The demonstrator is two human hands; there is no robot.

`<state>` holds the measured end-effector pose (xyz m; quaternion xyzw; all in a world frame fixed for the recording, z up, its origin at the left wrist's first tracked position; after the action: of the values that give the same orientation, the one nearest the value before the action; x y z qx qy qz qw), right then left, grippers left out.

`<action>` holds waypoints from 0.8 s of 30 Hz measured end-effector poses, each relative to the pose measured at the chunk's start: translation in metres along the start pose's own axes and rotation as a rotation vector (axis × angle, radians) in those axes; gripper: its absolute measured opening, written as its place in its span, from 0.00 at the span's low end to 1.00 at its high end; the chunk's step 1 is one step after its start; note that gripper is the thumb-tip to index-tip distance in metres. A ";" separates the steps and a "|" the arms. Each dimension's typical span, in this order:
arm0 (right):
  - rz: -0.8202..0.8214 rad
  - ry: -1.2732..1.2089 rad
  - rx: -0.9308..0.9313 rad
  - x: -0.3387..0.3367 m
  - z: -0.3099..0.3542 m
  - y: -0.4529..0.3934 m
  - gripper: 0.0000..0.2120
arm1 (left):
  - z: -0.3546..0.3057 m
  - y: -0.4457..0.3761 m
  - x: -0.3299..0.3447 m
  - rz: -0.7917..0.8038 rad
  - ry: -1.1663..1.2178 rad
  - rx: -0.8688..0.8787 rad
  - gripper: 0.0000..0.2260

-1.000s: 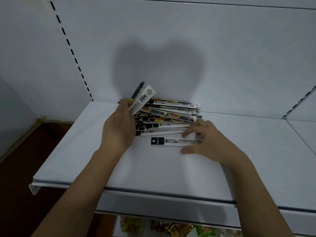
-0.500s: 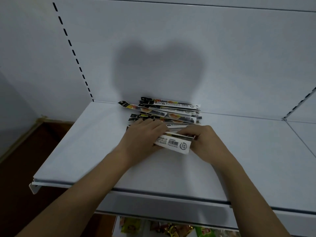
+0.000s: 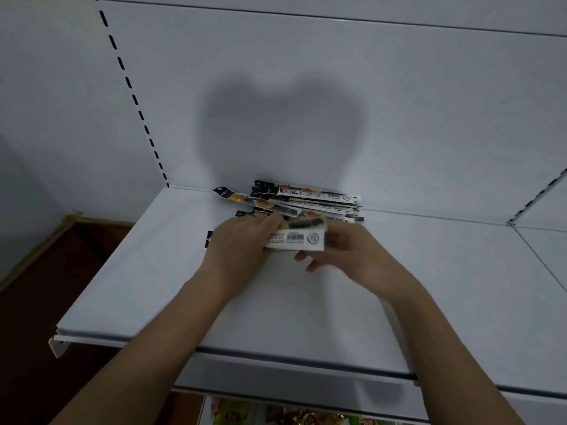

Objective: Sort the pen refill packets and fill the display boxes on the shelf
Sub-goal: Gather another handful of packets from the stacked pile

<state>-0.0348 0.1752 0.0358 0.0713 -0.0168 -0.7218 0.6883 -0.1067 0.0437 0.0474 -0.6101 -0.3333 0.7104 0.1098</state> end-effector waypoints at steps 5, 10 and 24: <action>-0.429 0.226 -0.066 -0.034 0.022 -0.019 0.06 | 0.059 0.024 -0.021 -0.091 0.062 -0.536 0.08; -0.515 0.779 -0.187 -0.003 0.015 -0.060 0.14 | 0.062 0.028 -0.025 -0.098 0.040 -0.568 0.11; -0.357 0.432 -0.174 -0.015 0.014 -0.029 0.15 | 0.027 0.011 0.011 0.005 -0.124 -0.044 0.16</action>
<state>-0.0642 0.1911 0.0469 0.1656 0.2048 -0.7984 0.5415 -0.1320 0.0323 0.0330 -0.5682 -0.3534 0.7395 0.0735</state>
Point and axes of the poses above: each hand's wrist, its own y-axis away from the middle knuckle, its own x-axis out of the palm, z = x × y, the point moved 7 cm from there along -y, towards the middle knuckle, and after that the axes turned 11 degrees about x, right-handed, at the moved point
